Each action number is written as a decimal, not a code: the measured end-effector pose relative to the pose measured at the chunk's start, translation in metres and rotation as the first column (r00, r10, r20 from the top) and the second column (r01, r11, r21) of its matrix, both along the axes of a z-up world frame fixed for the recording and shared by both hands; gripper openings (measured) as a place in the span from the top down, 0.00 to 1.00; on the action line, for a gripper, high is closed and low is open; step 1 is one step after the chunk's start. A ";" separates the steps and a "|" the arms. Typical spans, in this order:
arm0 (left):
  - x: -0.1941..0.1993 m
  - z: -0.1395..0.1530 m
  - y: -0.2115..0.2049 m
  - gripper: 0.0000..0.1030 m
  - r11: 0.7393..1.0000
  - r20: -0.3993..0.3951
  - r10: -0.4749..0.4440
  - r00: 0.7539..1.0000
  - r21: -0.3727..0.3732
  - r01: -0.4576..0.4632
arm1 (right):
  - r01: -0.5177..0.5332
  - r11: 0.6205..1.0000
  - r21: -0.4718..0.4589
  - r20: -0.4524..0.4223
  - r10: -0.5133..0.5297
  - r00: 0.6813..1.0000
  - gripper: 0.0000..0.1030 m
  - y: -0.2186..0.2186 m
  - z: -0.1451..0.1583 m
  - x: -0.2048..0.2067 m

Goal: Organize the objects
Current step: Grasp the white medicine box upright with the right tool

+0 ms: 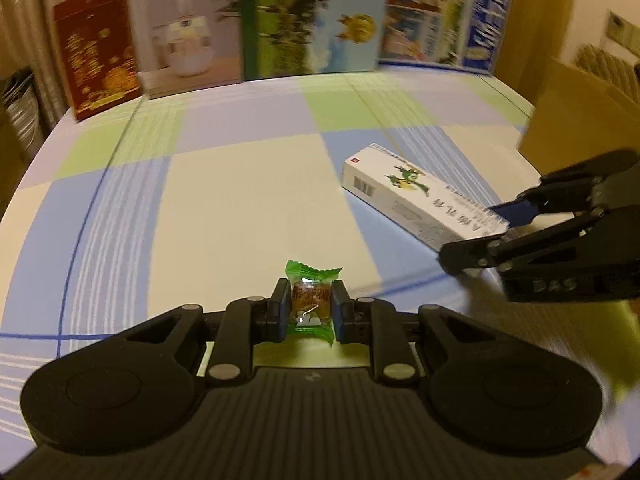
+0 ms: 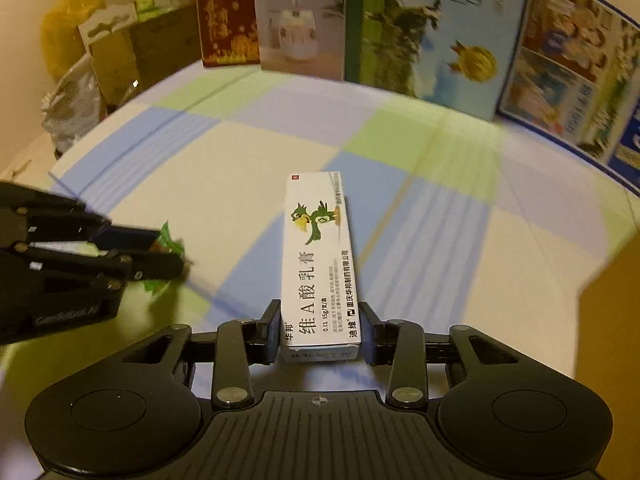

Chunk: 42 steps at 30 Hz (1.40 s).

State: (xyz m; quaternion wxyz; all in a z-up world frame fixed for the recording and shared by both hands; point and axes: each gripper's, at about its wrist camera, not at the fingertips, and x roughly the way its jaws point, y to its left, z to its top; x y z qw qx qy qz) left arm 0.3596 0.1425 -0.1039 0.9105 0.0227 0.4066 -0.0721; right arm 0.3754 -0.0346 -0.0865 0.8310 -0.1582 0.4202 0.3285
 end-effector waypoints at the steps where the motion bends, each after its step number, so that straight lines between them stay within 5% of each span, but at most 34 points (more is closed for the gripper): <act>1: -0.003 0.000 -0.003 0.84 1.000 -0.005 -0.023 1.000 0.007 0.023 | 0.024 1.000 -0.001 -0.019 -0.024 1.000 0.66 -0.007 0.002 -0.004; 7: -0.019 -0.001 -0.020 0.82 0.991 -0.021 -0.125 0.992 0.052 0.126 | 0.052 0.998 -0.022 -0.115 -0.054 0.992 0.65 -0.043 0.004 -0.039; 13: -0.027 -0.003 -0.021 0.76 0.988 -0.016 -0.133 0.991 0.075 0.134 | 0.057 0.998 0.039 -0.058 -0.054 0.997 0.53 -0.056 0.010 -0.045; 19: -0.024 -0.004 -0.018 0.76 0.992 -0.009 -0.111 0.994 0.052 0.111 | 0.047 0.994 0.103 -0.034 -0.044 0.998 0.51 -0.045 0.007 -0.037; 33: -0.017 -0.003 -0.020 0.83 0.997 -0.016 -0.074 0.997 0.010 0.075 | 0.017 0.999 0.038 -0.009 -0.017 1.000 0.52 -0.022 -0.008 -0.036; 36: -0.017 -0.004 -0.023 0.84 0.998 -0.021 -0.069 0.997 0.010 0.069 | 0.017 1.000 0.010 -0.005 -0.017 1.000 0.65 -0.021 -0.006 -0.037; 42: -0.020 -0.002 -0.026 0.84 0.999 -0.050 -0.045 0.998 0.001 0.045 | 0.066 0.998 0.011 -0.044 -0.065 0.997 0.66 -0.031 0.001 -0.039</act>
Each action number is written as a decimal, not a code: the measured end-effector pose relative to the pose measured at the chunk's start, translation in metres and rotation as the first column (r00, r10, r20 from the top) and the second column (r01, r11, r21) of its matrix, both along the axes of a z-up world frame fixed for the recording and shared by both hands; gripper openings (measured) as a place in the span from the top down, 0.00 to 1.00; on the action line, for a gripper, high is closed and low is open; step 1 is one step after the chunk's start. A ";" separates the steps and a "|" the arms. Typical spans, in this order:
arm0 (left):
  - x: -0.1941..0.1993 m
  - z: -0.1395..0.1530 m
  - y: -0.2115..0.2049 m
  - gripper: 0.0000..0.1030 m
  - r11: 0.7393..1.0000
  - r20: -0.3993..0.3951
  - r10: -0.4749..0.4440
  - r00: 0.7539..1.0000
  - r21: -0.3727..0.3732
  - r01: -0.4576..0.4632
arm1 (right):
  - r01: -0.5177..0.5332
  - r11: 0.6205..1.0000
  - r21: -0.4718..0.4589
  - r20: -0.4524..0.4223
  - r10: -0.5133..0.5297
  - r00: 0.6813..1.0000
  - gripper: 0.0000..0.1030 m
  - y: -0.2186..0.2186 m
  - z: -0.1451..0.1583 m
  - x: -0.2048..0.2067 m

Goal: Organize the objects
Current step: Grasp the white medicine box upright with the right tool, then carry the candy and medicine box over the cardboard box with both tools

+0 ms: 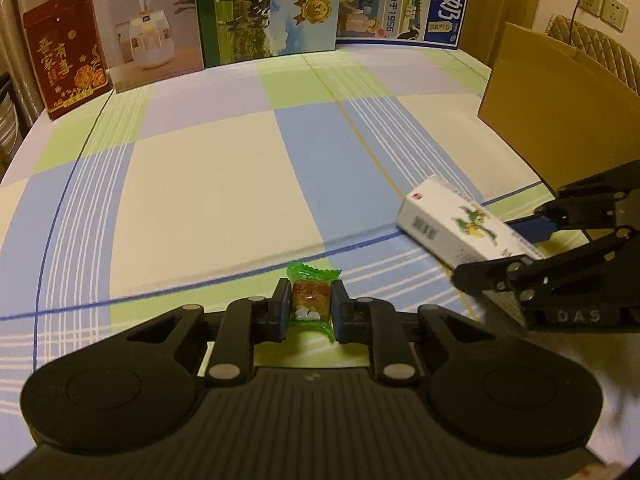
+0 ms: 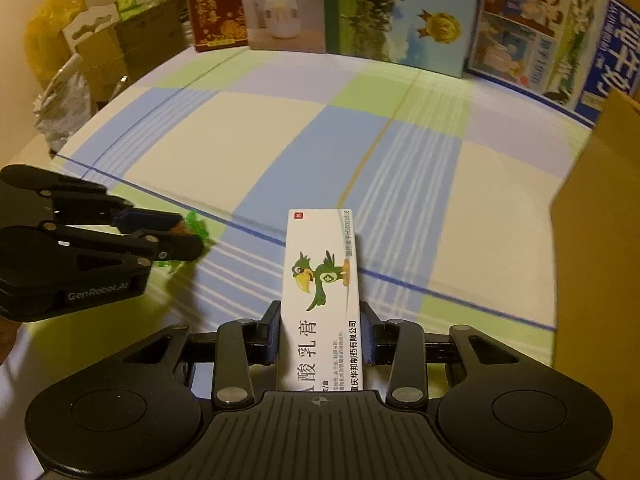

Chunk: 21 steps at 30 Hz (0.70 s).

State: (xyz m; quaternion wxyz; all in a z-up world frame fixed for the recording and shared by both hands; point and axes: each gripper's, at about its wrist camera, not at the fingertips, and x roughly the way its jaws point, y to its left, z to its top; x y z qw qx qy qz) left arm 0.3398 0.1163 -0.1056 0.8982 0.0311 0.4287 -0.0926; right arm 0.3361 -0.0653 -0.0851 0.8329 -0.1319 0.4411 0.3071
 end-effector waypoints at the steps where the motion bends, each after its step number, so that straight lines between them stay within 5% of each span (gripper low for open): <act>1: -0.002 0.001 -0.001 0.84 1.000 -0.007 0.003 1.000 0.000 -0.003 | 0.011 1.000 0.010 -0.004 -0.011 1.000 0.66 -0.003 0.003 -0.001; 13: -0.061 0.035 -0.030 0.85 1.000 -0.007 0.028 1.000 -0.011 -0.028 | 0.089 0.995 0.038 0.050 -0.091 0.995 0.66 -0.051 0.051 -0.047; 17: -0.102 0.046 -0.043 0.85 0.996 0.017 0.049 0.999 -0.075 -0.047 | 0.140 0.987 0.075 0.052 -0.144 0.988 0.66 -0.075 0.066 -0.080; 21: -0.146 0.052 -0.065 0.84 0.998 0.033 0.040 0.999 -0.045 -0.038 | 0.124 0.987 0.097 0.053 -0.130 0.990 0.66 -0.091 0.071 -0.134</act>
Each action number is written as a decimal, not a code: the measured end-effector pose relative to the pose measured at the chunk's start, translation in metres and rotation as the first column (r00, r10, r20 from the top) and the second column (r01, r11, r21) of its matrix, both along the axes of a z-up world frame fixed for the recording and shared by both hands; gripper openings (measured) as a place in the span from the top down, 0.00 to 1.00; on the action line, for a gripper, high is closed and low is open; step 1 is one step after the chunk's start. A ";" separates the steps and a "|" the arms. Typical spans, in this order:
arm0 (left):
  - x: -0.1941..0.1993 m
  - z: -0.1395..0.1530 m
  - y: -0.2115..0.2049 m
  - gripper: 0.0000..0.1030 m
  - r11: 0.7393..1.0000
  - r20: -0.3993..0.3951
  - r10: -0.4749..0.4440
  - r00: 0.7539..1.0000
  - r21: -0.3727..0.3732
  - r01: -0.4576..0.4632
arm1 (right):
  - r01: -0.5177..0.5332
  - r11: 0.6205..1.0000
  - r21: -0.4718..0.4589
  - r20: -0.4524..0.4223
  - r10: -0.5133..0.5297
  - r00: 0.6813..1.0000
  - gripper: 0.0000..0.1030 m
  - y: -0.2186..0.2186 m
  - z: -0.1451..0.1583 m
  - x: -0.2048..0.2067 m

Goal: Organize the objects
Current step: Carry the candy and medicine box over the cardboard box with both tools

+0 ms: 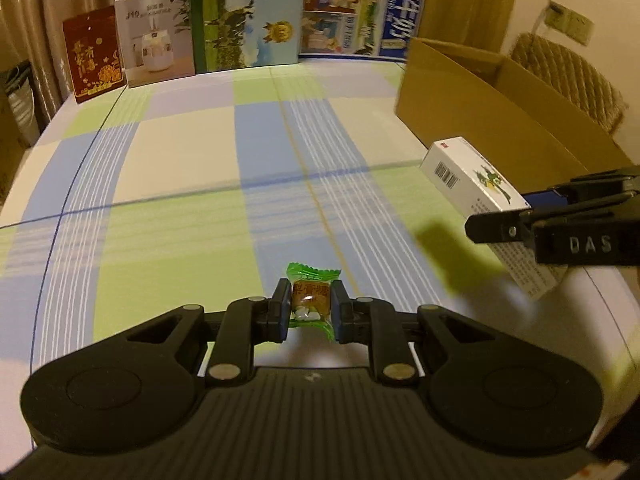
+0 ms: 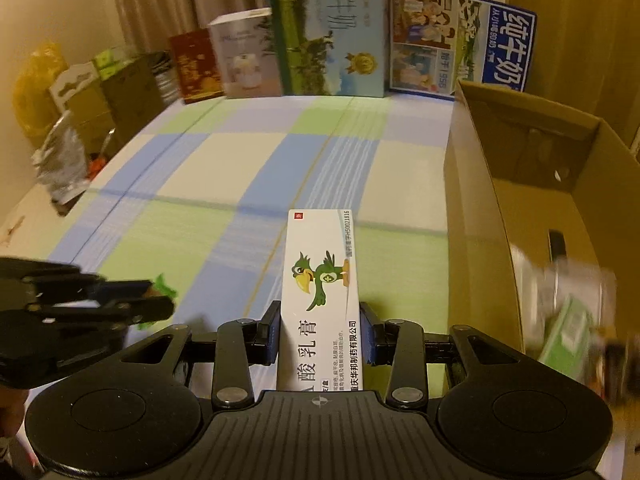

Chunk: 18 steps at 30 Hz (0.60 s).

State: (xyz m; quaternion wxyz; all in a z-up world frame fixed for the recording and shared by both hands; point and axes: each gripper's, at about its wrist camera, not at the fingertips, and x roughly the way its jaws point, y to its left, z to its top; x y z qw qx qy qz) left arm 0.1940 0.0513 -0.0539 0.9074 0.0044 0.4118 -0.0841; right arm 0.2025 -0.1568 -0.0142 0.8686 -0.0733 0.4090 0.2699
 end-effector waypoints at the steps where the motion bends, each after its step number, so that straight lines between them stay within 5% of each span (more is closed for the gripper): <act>1: -0.009 0.003 -0.004 0.84 1.000 0.004 -0.002 1.000 0.002 0.002 | 0.003 1.000 0.008 -0.001 -0.003 1.000 0.66 -0.004 0.002 -0.010; 18: -0.106 0.059 -0.096 0.84 0.995 0.063 -0.070 0.996 -0.073 0.075 | 0.221 0.975 0.031 0.055 -0.223 0.973 0.66 -0.133 0.070 -0.102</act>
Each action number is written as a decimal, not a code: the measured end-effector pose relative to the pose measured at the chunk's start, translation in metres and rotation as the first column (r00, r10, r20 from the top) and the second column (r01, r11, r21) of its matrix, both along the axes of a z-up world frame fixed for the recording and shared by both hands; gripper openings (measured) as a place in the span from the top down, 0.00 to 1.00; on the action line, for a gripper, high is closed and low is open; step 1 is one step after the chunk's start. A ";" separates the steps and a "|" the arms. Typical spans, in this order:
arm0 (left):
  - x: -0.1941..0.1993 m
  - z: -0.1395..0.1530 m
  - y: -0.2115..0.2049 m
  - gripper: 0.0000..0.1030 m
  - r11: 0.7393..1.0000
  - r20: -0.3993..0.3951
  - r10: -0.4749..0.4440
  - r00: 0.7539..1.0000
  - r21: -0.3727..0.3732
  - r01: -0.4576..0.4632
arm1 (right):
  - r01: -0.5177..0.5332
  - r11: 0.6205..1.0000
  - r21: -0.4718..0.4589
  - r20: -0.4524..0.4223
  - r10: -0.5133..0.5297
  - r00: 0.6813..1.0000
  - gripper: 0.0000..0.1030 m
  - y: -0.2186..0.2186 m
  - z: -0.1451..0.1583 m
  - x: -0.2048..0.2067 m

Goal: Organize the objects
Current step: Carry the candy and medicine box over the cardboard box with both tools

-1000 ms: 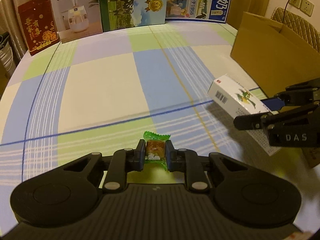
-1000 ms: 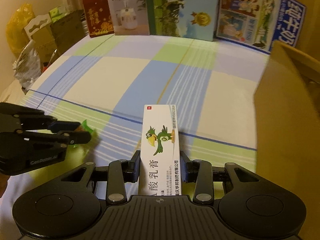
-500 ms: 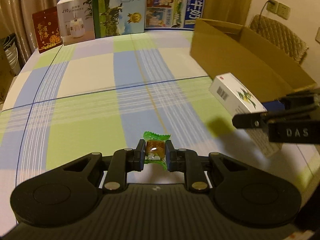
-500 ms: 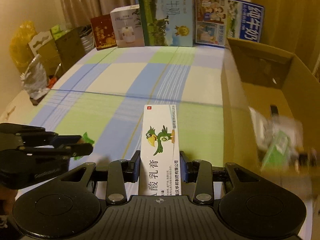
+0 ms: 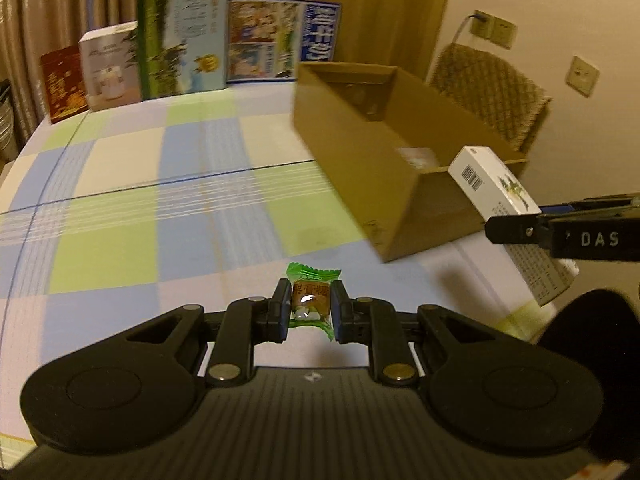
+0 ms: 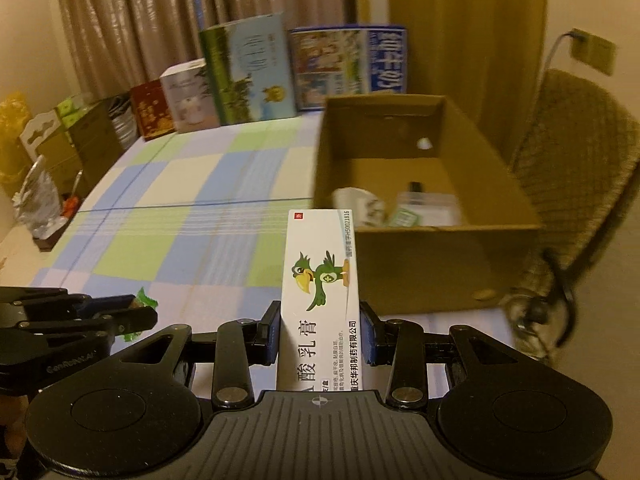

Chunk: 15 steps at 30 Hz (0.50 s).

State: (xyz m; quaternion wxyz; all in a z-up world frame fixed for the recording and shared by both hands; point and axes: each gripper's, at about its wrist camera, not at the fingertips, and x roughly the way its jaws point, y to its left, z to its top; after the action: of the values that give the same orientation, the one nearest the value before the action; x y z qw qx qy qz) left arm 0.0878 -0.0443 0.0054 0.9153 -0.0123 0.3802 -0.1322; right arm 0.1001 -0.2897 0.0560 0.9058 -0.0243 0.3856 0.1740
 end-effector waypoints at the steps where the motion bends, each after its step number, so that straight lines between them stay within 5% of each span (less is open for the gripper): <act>1: -0.002 0.003 -0.008 0.84 1.000 0.003 -0.006 1.000 -0.006 0.006 | 0.010 1.000 -0.001 0.001 -0.010 1.000 0.66 -0.007 0.001 -0.003; 15: -0.002 0.030 -0.086 0.84 0.995 0.033 -0.091 0.995 -0.024 0.092 | 0.112 0.993 0.022 0.021 -0.113 0.993 0.66 -0.076 0.011 -0.023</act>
State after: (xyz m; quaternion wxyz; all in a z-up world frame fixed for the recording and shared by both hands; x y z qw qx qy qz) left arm 0.0854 -0.1300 0.0354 0.9141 -0.0045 0.3638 -0.1790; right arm 0.0771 -0.3660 0.0673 0.9185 0.0049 0.3745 0.1264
